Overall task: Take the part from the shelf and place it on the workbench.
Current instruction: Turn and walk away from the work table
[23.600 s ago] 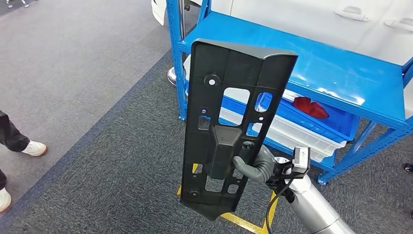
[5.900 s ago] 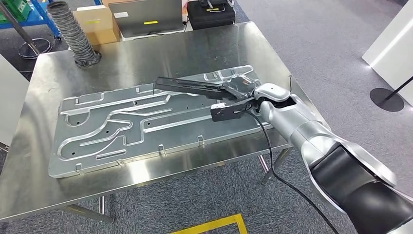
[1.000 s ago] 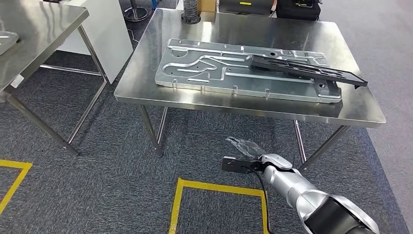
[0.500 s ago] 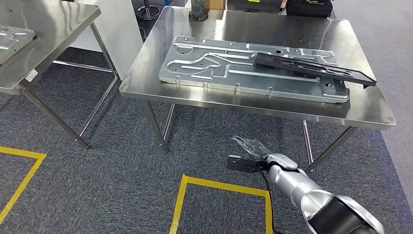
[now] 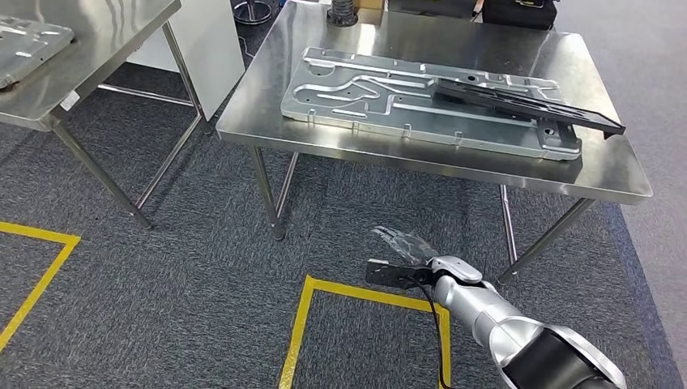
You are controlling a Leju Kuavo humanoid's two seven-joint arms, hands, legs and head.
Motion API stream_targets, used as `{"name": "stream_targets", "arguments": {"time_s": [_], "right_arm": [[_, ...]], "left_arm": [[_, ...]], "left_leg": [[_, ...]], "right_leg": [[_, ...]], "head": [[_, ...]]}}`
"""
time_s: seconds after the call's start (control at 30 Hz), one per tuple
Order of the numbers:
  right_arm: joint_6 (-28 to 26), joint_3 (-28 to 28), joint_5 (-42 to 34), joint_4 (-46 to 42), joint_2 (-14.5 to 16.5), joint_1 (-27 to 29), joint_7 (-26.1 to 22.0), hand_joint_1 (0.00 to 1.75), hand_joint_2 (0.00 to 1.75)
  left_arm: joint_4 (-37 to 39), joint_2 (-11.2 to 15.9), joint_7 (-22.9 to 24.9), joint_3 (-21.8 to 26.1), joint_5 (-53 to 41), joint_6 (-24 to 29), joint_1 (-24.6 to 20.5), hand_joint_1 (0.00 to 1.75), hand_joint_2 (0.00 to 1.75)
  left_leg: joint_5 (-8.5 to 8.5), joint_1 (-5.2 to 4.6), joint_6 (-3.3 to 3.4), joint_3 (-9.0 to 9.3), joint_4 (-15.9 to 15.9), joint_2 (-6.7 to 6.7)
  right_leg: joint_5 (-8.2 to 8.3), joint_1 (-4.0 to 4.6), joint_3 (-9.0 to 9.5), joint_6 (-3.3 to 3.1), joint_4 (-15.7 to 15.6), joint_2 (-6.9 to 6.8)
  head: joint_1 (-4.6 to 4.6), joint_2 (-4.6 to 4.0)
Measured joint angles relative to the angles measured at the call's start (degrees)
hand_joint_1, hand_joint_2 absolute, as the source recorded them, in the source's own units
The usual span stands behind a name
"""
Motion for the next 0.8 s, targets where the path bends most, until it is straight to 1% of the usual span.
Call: {"name": "stream_targets", "arguments": {"time_s": [0.03,0.07,0.1,0.13,0.17,0.2,0.23,0.27,0.3,0.33,0.37,0.4,0.43,0.47,0.5,0.53,0.57,0.6,0.63,0.67,0.7,0.73,0.77,0.8], "right_arm": [[0.0,-0.2,0.3,0.0,0.1,-0.1,0.0,0.00,0.00],[0.0,-0.5,0.5,0.0,0.2,-0.2,0.0,0.00,0.00],[0.0,-0.7,0.6,0.0,0.3,-0.3,0.0,0.00,0.00],[0.0,-0.9,0.8,-0.1,0.4,-0.4,0.0,0.00,0.00],[0.0,-1.1,0.8,-0.1,0.4,-0.5,0.0,0.00,0.00],[0.0,-1.2,0.9,-0.1,0.4,-0.5,0.0,0.00,0.00],[0.0,-1.2,1.0,-0.1,0.4,-0.5,-0.1,0.00,0.00],[0.0,-1.3,1.0,-0.1,0.4,-0.5,-0.1,0.00,0.00],[0.0,-1.3,1.1,-0.1,0.4,-0.5,-0.1,0.00,0.00],[0.0,-1.4,1.1,-0.1,0.3,-0.4,-0.1,0.00,0.00],[0.0,-1.4,1.1,-0.1,0.1,-0.4,-0.2,0.00,0.00],[0.0,-1.5,1.1,-0.1,-0.1,-0.3,-0.2,0.00,0.00],[0.0,-1.6,1.1,-0.1,-0.2,-0.2,-0.2,0.00,0.00],[0.0,-1.7,1.1,-0.1,-0.4,-0.2,-0.2,0.00,0.00],[0.0,-1.7,1.1,-0.1,-0.4,-0.2,-0.2,0.00,0.00],[0.0,-1.8,1.1,-0.1,-0.4,-0.1,-0.2,0.00,0.00],[0.0,-1.8,1.1,-0.2,-0.4,-0.1,-0.2,0.00,0.00],[0.0,-1.9,1.1,-0.3,-0.5,-0.1,-0.2,0.00,0.00],[0.0,-2.0,1.1,-0.3,-0.5,-0.1,-0.2,0.00,0.00],[0.1,-2.1,1.1,-0.4,-0.6,-0.1,-0.2,0.00,0.00],[0.1,-2.1,1.2,-0.4,-0.6,-0.1,-0.3,0.00,0.00],[0.2,-2.2,1.3,-0.4,-0.6,0.0,-0.3,0.00,0.00],[0.2,-2.2,1.5,-0.4,-0.6,0.0,-0.3,0.00,0.00],[0.3,-2.3,1.7,-0.4,-0.5,0.1,-0.3,0.00,0.00]], "left_arm": [[0.0,0.0,0.0,0.0,0.0,0.0,0.0,0.00,0.00],[0.0,0.0,0.0,0.0,0.0,0.0,0.0,0.00,0.00],[0.0,0.0,-0.1,0.0,0.0,0.0,0.0,0.00,0.00],[0.0,0.0,-0.1,0.0,0.0,0.0,-0.1,0.00,0.00],[0.0,0.0,-0.1,0.0,0.0,0.0,-0.1,0.00,0.00],[0.0,0.0,-0.1,0.0,0.0,0.0,-0.1,0.00,0.00],[0.0,0.0,-0.1,0.0,0.0,0.0,0.0,0.00,0.00],[0.0,0.0,-0.1,0.0,0.0,0.0,0.0,0.00,0.00],[0.0,0.0,-0.1,0.0,-0.1,0.0,0.1,0.00,0.00],[0.0,0.0,0.0,0.0,-0.1,0.0,0.1,0.00,0.00],[0.0,0.0,0.0,0.0,-0.1,0.0,0.1,0.00,0.00],[0.0,0.0,0.0,0.0,-0.1,0.0,0.1,0.00,0.00],[0.0,0.0,0.0,0.0,-0.1,0.0,0.1,0.00,0.00],[0.0,0.0,0.0,0.0,-0.1,0.0,0.1,0.00,0.00],[0.0,0.0,0.0,0.0,-0.1,0.0,0.1,0.00,0.00],[0.0,0.1,0.0,0.0,-0.1,0.0,0.0,0.00,0.00],[0.0,0.1,0.0,0.0,-0.1,0.0,-0.1,0.00,0.00],[0.0,0.1,0.0,0.0,-0.1,0.0,-0.3,0.00,0.00],[0.0,0.1,0.0,0.0,-0.1,0.0,-0.5,0.00,0.00],[0.0,0.1,0.0,0.0,-0.1,0.0,-0.6,0.00,0.00],[0.0,0.1,0.0,0.0,-0.1,0.0,-0.6,0.00,0.00],[0.0,0.1,0.0,0.0,-0.1,0.0,-0.5,0.00,0.00],[0.0,0.1,0.0,0.0,-0.1,0.0,-0.5,0.00,0.00],[0.0,0.1,0.0,0.0,-0.1,0.0,-0.5,0.00,0.00]], "left_leg": [[0.51,0.01,-0.18,-0.61,0.1,-0.03],[1.01,-0.05,-0.43,-1.15,0.1,-0.09],[1.53,-0.09,-0.73,-1.47,0.1,-0.12],[2.03,-0.10,-1.04,-1.60,0.0,-0.15],[2.57,-0.10,-1.39,-1.65,-0.2,-0.16],[3.15,-0.08,-1.76,-1.64,-0.5,-0.19],[3.35,-0.03,-2.08,-1.82,-0.6,-0.23],[2.53,-0.03,-2.38,-2.26,-0.2,-0.27],[0.55,-0.01,-2.63,-2.90,1.3,-0.30],[-2.44,0.08,-2.82,-3.73,4.0,-0.30],[-5.68,0.13,-3.02,-4.56,7.6,-0.29],[-8.00,0.22,-3.20,-5.16,11.6,-0.28],[-8.96,0.27,-3.34,-5.30,14.7,-0.27],[-8.52,0.30,-3.40,-4.65,16.3,-0.27],[-7.19,0.31,-3.35,-3.13,15.8,-0.27],[-5.81,0.31,-3.18,-0.62,13.4,-0.25],[-5.43,0.23,-2.88,2.62,9.5,-0.16],[-5.90,0.09,-2.54,5.83,5.0,-0.09],[-6.71,-0.10,-2.18,8.16,1.4,-0.03],[-7.50,-0.33,-1.83,9.46,-0.9,0.01],[-7.50,-0.49,-1.48,9.69,-2.0,-0.02],[-6.92,-0.42,-1.10,9.31,-2.2,0.05],[-6.18,-0.31,-0.64,8.86,-2.5,0.13],[-5.35,-0.16,-0.20,8.23,-2.7,0.25]], "right_leg": [[1.46,0.00,2.87,-0.17,-3.7,0.11],[2.06,0.11,6.04,-0.42,-8.3,0.31],[2.27,0.22,8.52,-0.73,-12.1,0.52],[2.07,0.37,10.02,-1.05,-14.6,0.73],[1.87,0.55,10.47,-1.39,-15.8,0.84],[2.34,0.57,10.19,-1.79,-15.9,0.79],[2.95,0.51,9.85,-2.23,-16.1,0.64],[3.68,0.41,9.33,-2.72,-16.4,0.51],[4.50,0.29,8.67,-3.14,-16.6,0.37],[5.33,0.25,7.88,-3.46,-16.8,0.25],[6.07,0.32,7.01,-3.66,-16.8,0.20],[6.77,0.40,6.11,-3.73,-16.7,0.12],[7.44,0.48,5.18,-3.74,-16.6,0.06],[8.08,0.54,4.22,-3.70,-16.4,0.04],[8.67,0.57,3.26,-3.61,-16.2,0.03],[9.21,0.60,2.36,-3.49,-15.9,0.03],[9.70,0.65,1.58,-3.31,-15.6,0.03],[10.14,0.70,1.00,-3.08,-15.4,-0.01],[10.68,0.73,0.62,-2.78,-15.3,-0.09],[11.24,0.72,0.42,-2.45,-15.4,-0.19],[11.87,0.70,0.33,-2.12,-15.6,-0.29],[12.27,0.61,0.20,-1.79,-15.9,-0.28],[11.65,0.53,-0.14,-1.47,-15.6,-0.17],[9.92,0.47,-0.72,-1.18,-14.4,-0.05]], "head": [[0.00,0.00],[0.00,0.00],[-0.03,0.00],[-0.03,0.00],[-0.03,0.00],[-0.03,0.00],[-0.01,0.00],[-0.02,0.00],[-0.02,0.00],[-0.03,0.00],[-0.03,0.00],[-0.03,0.00],[-0.03,0.00],[-0.03,0.00],[-0.03,0.00],[-0.03,0.00],[-0.03,0.00],[-0.03,0.00],[-0.03,0.00],[-0.03,0.00],[-0.03,0.00],[-0.03,0.00],[-0.03,0.00],[-0.02,0.00]]}}
